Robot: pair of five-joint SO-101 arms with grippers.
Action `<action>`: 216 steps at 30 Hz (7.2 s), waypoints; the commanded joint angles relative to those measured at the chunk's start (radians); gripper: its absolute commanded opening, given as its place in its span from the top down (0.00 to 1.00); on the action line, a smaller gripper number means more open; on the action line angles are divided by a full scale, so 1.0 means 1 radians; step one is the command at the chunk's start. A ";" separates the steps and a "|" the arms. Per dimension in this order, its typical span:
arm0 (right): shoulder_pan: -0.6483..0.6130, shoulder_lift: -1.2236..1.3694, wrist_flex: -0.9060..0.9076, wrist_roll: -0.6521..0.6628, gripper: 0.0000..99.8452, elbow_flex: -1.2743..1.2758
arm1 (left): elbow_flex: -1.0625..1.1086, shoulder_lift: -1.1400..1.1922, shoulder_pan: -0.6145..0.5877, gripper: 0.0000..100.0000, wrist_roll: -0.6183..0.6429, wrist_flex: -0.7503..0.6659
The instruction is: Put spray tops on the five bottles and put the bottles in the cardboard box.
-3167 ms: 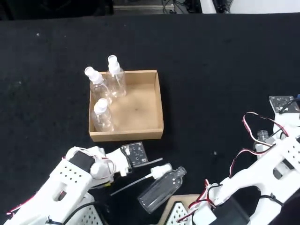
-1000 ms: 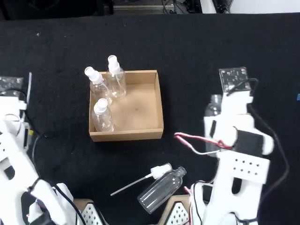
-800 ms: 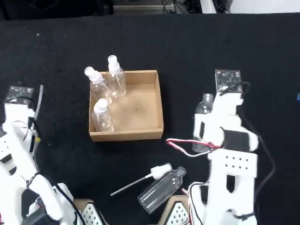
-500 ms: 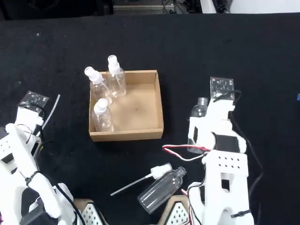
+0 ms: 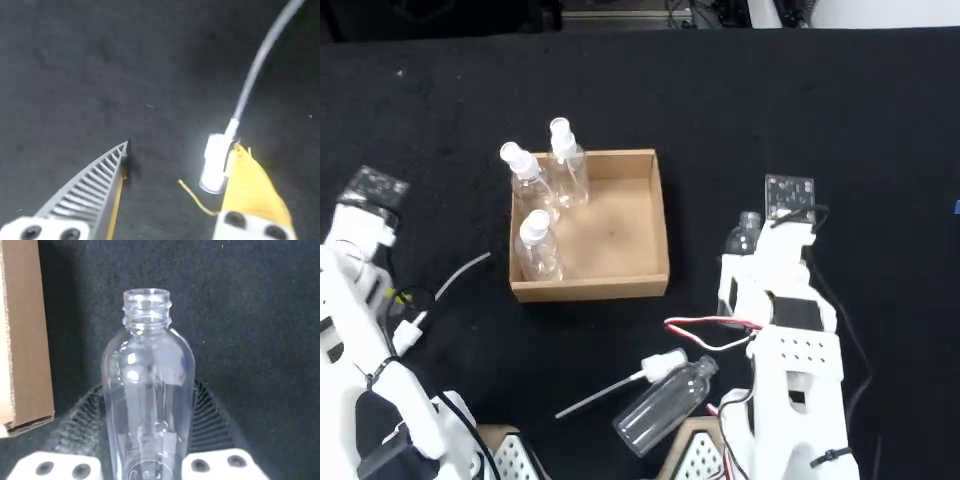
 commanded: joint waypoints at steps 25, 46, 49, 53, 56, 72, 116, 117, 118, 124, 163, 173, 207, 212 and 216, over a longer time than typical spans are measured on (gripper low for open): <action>-0.014 -0.030 -0.028 -0.003 0.99 -0.001 | 0.334 0.009 -0.242 0.71 -0.112 -0.503; -0.017 -0.028 -0.031 -0.003 0.99 0.005 | 0.053 -0.012 -0.054 0.71 0.726 0.198; -0.017 -0.028 -0.029 -0.003 0.99 0.005 | 0.102 -0.012 -0.084 0.71 0.733 0.130; -0.017 -0.028 -0.029 -0.003 0.99 0.005 | 0.206 -0.012 -0.097 0.71 0.953 -0.006; -0.017 -0.028 -0.029 -0.003 0.99 0.005 | 0.300 -0.012 -0.091 0.71 1.112 -0.118; -0.014 -0.028 -0.029 -0.002 0.99 0.007 | 0.351 0.077 -0.021 0.90 1.157 -0.199; -0.014 -0.028 -0.035 -0.002 0.99 0.013 | -0.420 0.704 -0.200 0.75 0.261 0.023; -0.014 -0.028 -0.035 -0.002 0.99 0.013 | -0.423 0.710 -0.202 0.75 0.261 0.021; -0.014 -0.028 -0.035 -0.002 0.99 0.013 | -0.424 0.713 -0.206 0.75 0.261 0.021; -0.015 -0.028 -0.035 -0.002 0.99 0.013 | -0.415 0.717 -0.203 0.87 0.259 0.021; -0.012 -0.028 -0.034 -0.002 0.99 0.013 | -0.585 0.852 -0.203 0.77 0.253 0.100; -0.011 -0.028 -0.035 -0.002 0.99 0.013 | -0.651 0.833 -0.193 0.94 0.255 0.163; 0.021 -0.030 0.235 -0.002 0.99 -0.357 | -0.880 0.617 -0.119 0.97 0.255 0.523; -0.048 -0.044 0.316 -0.018 0.99 -0.565 | -1.029 0.446 -0.061 0.97 0.506 0.595; -0.178 -0.117 0.279 -0.066 0.99 -0.565 | -1.147 0.325 0.002 0.97 0.689 0.617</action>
